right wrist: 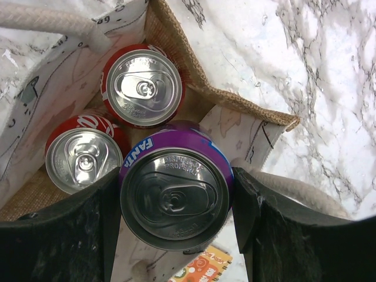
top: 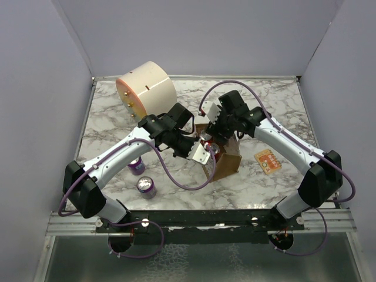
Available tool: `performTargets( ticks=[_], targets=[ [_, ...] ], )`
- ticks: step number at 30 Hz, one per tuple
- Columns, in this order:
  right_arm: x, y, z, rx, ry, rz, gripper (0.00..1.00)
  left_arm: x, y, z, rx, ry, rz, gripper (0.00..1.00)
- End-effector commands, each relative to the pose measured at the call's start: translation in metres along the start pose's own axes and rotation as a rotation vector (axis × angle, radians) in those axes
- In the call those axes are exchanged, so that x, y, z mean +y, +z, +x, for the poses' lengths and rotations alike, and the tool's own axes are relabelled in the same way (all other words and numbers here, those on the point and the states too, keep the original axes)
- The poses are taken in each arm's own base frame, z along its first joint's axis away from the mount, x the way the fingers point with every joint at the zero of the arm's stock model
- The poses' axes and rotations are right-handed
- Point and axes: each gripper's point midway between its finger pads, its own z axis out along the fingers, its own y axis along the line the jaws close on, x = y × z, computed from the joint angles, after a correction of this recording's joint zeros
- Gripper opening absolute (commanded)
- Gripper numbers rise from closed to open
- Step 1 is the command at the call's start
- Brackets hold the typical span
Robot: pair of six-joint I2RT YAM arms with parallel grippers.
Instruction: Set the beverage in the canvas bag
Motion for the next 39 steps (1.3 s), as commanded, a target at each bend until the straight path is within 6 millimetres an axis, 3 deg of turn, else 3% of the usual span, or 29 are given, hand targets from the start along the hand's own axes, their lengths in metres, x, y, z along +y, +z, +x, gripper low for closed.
performTargets(
  ticks=[1,23,29,39],
  targets=[
    [-0.008,0.009,-0.023,-0.099,0.030,0.041,0.06,-0.007,0.000,0.001,0.003,0.025,0.000,0.00],
    [-0.023,0.030,0.006,-0.059,0.232,0.116,0.08,-0.009,-0.001,0.001,0.000,0.027,0.002,0.00],
    [-0.029,0.029,0.012,-0.069,0.292,0.114,0.12,-0.009,0.000,0.002,0.005,0.028,0.004,0.00],
    [-0.023,0.038,0.020,-0.066,0.322,0.089,0.21,-0.010,0.001,0.002,0.005,0.027,0.008,0.00]
  ],
)
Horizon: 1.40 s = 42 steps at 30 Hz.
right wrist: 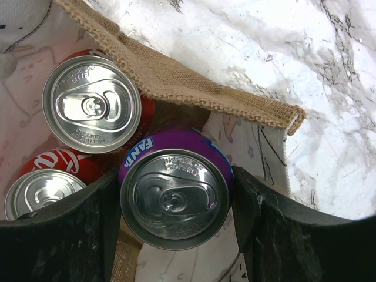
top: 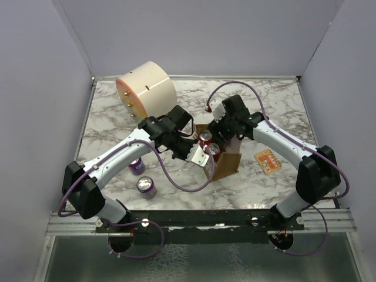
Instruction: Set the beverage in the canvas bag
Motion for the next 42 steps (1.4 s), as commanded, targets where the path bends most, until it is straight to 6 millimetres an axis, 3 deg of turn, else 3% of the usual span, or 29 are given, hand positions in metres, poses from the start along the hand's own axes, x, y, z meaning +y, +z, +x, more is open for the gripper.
performTargets(
  ticks=[1,25,42],
  targets=[
    [-0.006,0.002,-0.018,-0.079,0.029,0.008,0.22,-0.003,-0.004,-0.005,-0.003,0.029,-0.004,0.00],
    [-0.002,0.024,0.005,-0.011,0.012,-0.014,0.49,-0.005,-0.003,-0.004,-0.006,0.028,-0.003,0.00],
    [-0.009,0.019,0.003,-0.004,-0.049,0.005,0.69,-0.003,-0.002,-0.004,-0.005,0.029,0.001,0.00]
  ],
)
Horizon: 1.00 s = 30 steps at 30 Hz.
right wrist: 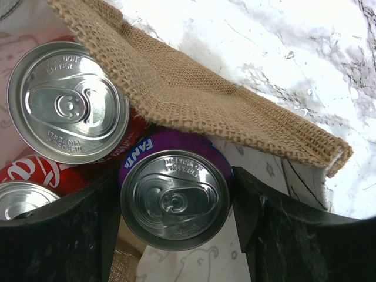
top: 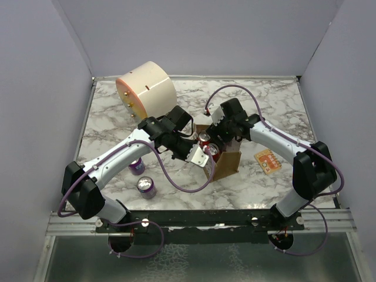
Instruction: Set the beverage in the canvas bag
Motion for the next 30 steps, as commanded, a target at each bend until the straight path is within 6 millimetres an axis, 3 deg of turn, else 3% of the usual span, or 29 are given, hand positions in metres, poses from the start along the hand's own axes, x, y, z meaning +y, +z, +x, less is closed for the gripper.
performTargets(
  ticks=[1,13,30],
  targets=[
    [-0.014,-0.003,-0.013,-0.028,-0.044,0.039,0.69,-0.002,-0.002,-0.004,-0.006,0.021,0.002,0.00],
    [-0.014,-0.012,-0.025,-0.046,-0.066,0.028,0.75,-0.002,-0.002,-0.003,0.001,0.025,-0.002,0.00],
    [-0.005,-0.049,-0.058,-0.146,-0.094,-0.026,0.75,-0.002,-0.005,-0.005,-0.003,0.031,-0.012,0.00]
  ],
)
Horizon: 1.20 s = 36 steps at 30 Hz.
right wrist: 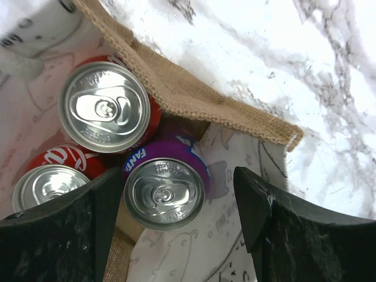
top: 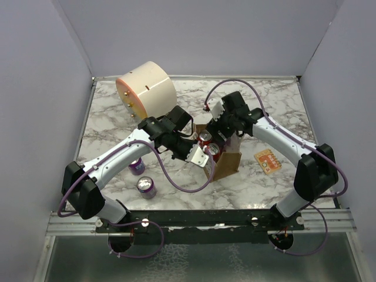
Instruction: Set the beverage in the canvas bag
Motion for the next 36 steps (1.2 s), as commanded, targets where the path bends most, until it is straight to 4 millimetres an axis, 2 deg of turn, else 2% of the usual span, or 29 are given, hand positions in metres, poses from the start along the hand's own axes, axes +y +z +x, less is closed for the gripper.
performTargets(
  ticks=[1,7,15,21,26,30,35,36],
  targets=[
    [-0.004,-0.032,-0.040,-0.133,-0.040,-0.002,0.75,-0.002,-0.005,-0.006,-0.005,0.033,-0.013,0.00],
    [0.005,-0.037,-0.041,-0.142,-0.049,-0.037,0.70,-0.001,-0.006,-0.009,-0.016,0.030,-0.016,0.00],
    [0.027,-0.047,-0.046,-0.173,-0.138,-0.119,0.63,-0.001,-0.008,-0.013,-0.030,0.034,-0.019,0.00],
    [0.033,-0.071,-0.066,-0.262,-0.197,-0.141,0.63,-0.003,-0.009,-0.016,-0.043,0.035,-0.017,0.00],
    [0.027,-0.100,-0.090,-0.362,-0.214,-0.094,0.63,0.002,-0.010,-0.021,-0.059,0.004,-0.038,0.01],
    [0.029,-0.118,-0.099,-0.425,-0.208,-0.084,0.63,0.006,-0.013,-0.028,-0.085,-0.017,-0.046,0.08],
    [0.042,-0.130,-0.090,-0.455,-0.217,-0.118,0.64,0.003,-0.020,-0.039,-0.130,-0.002,-0.048,0.33],
    [0.045,-0.133,-0.087,-0.459,-0.228,-0.120,0.64,0.003,-0.022,-0.041,-0.138,0.001,-0.054,0.41]
  ],
)
